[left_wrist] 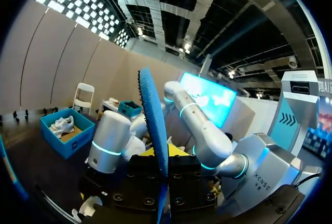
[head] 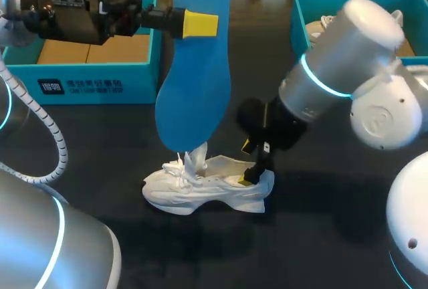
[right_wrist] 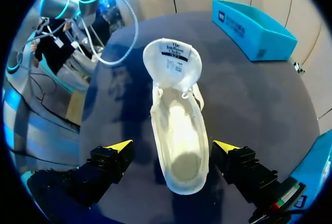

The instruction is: Take the shoe out of the shoebox, open the shoe tongue, remove and reinsert the insole, then place the shoe into the shoebox

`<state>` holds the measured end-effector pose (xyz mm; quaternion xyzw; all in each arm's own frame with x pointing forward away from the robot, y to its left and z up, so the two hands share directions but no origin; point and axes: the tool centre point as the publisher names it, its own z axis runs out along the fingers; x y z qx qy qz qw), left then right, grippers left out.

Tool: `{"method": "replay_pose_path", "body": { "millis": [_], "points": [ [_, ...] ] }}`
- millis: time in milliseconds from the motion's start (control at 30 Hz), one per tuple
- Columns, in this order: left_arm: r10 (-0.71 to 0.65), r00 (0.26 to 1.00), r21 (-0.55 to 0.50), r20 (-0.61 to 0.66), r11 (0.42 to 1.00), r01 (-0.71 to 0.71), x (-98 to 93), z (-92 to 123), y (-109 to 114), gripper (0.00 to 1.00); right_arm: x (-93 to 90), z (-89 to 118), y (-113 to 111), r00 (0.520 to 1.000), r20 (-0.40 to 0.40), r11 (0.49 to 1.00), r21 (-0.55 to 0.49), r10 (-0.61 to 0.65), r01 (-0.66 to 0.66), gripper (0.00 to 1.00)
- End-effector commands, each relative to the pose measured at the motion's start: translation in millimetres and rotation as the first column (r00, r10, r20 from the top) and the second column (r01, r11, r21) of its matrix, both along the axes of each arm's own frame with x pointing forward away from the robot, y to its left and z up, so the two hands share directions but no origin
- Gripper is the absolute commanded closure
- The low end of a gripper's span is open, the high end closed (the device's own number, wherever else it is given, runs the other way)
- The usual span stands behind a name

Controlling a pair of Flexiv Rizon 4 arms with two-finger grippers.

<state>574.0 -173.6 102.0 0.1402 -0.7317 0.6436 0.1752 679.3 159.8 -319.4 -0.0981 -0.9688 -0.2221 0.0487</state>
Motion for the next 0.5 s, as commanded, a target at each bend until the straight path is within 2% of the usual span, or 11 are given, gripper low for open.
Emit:
{"method": "replay_pose_path", "body": {
  "millis": [33, 500],
  "points": [
    [-0.001, 1.0, 0.003, 0.0, 1.0, 0.001, 0.7, 0.7, -1.1, 1.0, 1.4, -5.1, 6.1, 0.998, -0.043, 0.941, -0.334, 0.038, -0.05, 0.0],
    [-0.001, 1.0, 0.003, 0.0, 1.0, 0.001, 0.7, 0.7, -1.1, 1.0, -1.7, -14.0, 2.2, 0.999, -0.017, 0.932, -0.361, 0.037, -0.041, 0.0]
  ]
}}
